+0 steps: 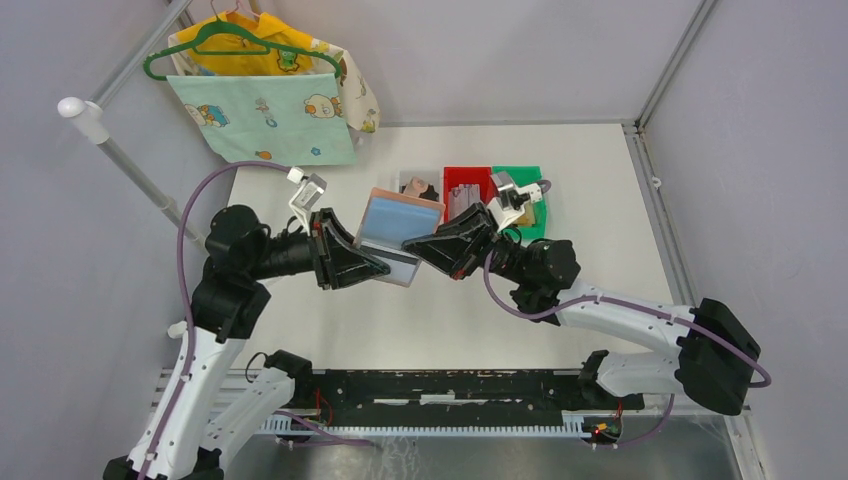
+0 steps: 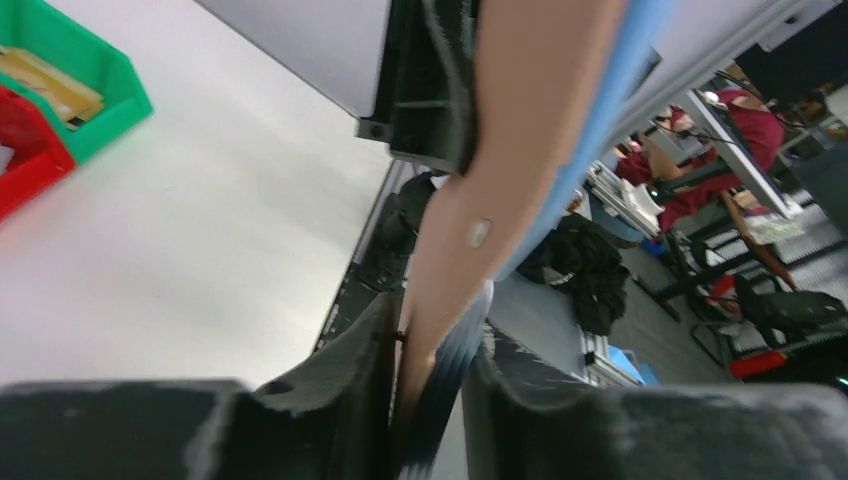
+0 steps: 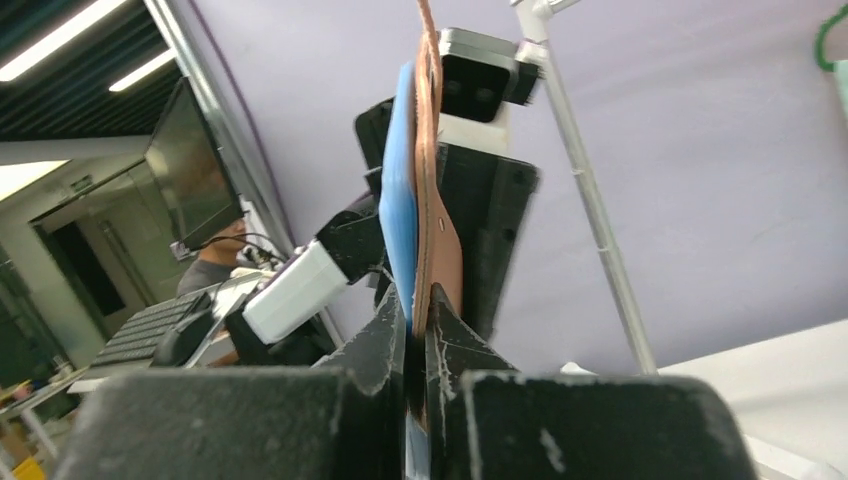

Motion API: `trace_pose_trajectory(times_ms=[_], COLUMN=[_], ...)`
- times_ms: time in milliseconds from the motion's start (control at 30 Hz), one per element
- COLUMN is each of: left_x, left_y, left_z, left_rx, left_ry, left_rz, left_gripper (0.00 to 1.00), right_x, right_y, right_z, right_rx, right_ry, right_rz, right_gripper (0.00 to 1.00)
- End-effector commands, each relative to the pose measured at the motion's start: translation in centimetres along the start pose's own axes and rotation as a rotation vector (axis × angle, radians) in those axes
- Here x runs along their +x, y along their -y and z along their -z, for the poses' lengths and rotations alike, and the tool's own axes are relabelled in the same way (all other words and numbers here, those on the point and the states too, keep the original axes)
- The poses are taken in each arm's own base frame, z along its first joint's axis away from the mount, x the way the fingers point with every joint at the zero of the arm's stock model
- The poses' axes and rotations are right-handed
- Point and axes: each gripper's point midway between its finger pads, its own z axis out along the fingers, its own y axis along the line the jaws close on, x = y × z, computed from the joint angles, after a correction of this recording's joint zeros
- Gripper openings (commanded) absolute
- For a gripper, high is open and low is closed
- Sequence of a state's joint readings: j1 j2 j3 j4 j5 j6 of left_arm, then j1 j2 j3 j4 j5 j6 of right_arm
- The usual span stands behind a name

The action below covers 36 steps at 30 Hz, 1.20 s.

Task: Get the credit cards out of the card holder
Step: Remove the credit card from the card holder.

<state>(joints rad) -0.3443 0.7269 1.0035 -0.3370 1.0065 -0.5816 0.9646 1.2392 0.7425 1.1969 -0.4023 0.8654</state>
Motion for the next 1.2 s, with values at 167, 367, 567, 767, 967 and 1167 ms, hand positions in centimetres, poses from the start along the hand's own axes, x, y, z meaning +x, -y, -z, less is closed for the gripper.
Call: trace_pose_trajectory(times_ms=[167, 367, 567, 767, 967, 1167], left_x=[0.6, 1.6, 2.1, 2.6, 2.8, 2.0], left_y=[0.2, -0.5, -0.8, -0.9, -2.1, -2.8], left_z=[0.6, 1.3, 1.5, 1.9, 2.1, 1.9], left_rx=[0.004, -0.009, -0.001, 0.004, -0.046, -0.105], left_ry=[-0.104, -0.207, -0.259, -0.302, -0.327, -0.266], left_rz=[-0.175, -0.287, -0.298, -0.327, -0.358, -0.367], left_gripper=[0.10, 0.07, 0.07, 0.07, 0.19, 0.59], right_x=[-0.5, 1.0, 2.0, 2.6, 2.0, -1.1], right_y=[0.5, 2.8, 5.2, 5.2, 4.9, 1.5], right_z=[-0.1, -0.4, 0.2, 0.2, -1.1, -1.9], right_rx=[0.037, 0.095, 0.160, 0.129, 0.129, 0.070], right_ry=[-0.095, -0.367, -0.565, -0.673, -0.649, -0.281], right_rz=[0.171, 0.330, 0.452, 0.459, 0.411, 0.299], right_gripper=[0.60, 0.66, 0.53, 0.33, 0.12, 0.00])
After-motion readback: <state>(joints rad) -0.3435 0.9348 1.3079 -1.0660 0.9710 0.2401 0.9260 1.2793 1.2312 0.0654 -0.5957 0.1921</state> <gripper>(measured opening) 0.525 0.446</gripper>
